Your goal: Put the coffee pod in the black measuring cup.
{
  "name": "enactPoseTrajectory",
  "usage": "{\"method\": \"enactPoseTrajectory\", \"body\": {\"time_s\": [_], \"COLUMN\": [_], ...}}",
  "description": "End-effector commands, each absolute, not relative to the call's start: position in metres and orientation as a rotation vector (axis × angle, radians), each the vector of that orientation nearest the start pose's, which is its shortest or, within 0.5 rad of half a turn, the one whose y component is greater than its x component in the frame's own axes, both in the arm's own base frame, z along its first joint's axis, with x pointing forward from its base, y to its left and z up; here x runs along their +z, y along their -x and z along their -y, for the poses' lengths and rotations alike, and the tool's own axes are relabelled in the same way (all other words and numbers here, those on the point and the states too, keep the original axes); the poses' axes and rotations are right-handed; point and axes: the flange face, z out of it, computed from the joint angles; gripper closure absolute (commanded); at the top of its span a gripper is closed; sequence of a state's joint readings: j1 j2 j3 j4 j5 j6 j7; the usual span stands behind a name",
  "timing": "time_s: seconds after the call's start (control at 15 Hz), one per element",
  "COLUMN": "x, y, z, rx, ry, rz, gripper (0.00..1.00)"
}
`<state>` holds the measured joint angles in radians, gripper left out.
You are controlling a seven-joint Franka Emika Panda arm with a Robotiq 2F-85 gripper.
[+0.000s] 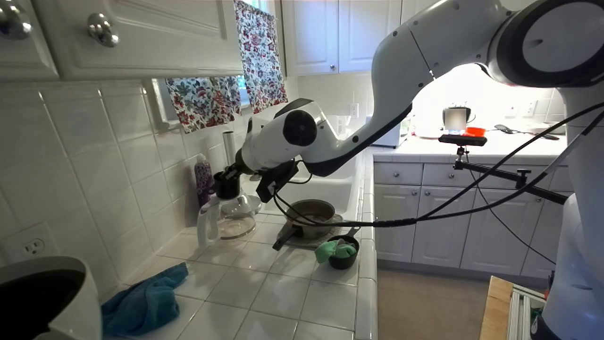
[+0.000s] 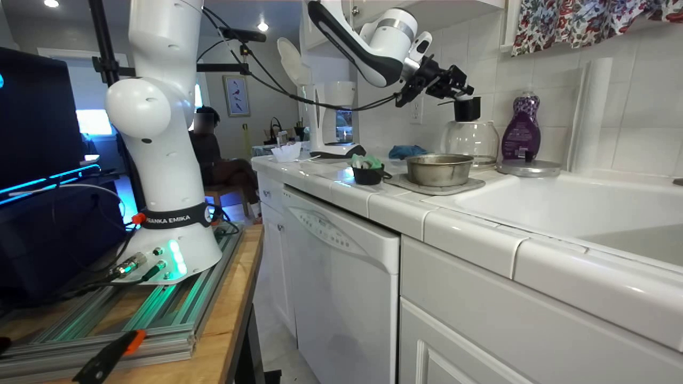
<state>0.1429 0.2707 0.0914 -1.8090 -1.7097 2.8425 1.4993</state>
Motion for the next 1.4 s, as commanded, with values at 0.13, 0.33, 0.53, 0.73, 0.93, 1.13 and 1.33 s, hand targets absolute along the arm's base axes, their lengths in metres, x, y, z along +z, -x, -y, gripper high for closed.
{"method": "enactPoseTrajectory", "body": {"time_s": [0.13,0.33,0.53,0.73,0.93,1.13,1.33], "x": [0.4284,0.4269,0.4274,0.4277,0.4275,0.4281,0.4292], "y": [-0.6319,-0.6339,-0.6348,-0.6355,-0.6365,-0.6381,-0.6393], "z": [-0.195,-0.1928,-0.1915,-0.1909,-0.1914,-0.1918,-0.1913], "rx": [-1.719,-1.706,-1.701,-1.7,-1.693,-1.693,-1.697], "ry": [2.837,2.838,2.843,2.846,2.851,2.853,2.853], "rz": [0.413,0.416,0.42,0.43,0.434,0.445,0.44], "gripper": [0.74,0.74,0.22,0.02,0.0,0.25,0.47]}}
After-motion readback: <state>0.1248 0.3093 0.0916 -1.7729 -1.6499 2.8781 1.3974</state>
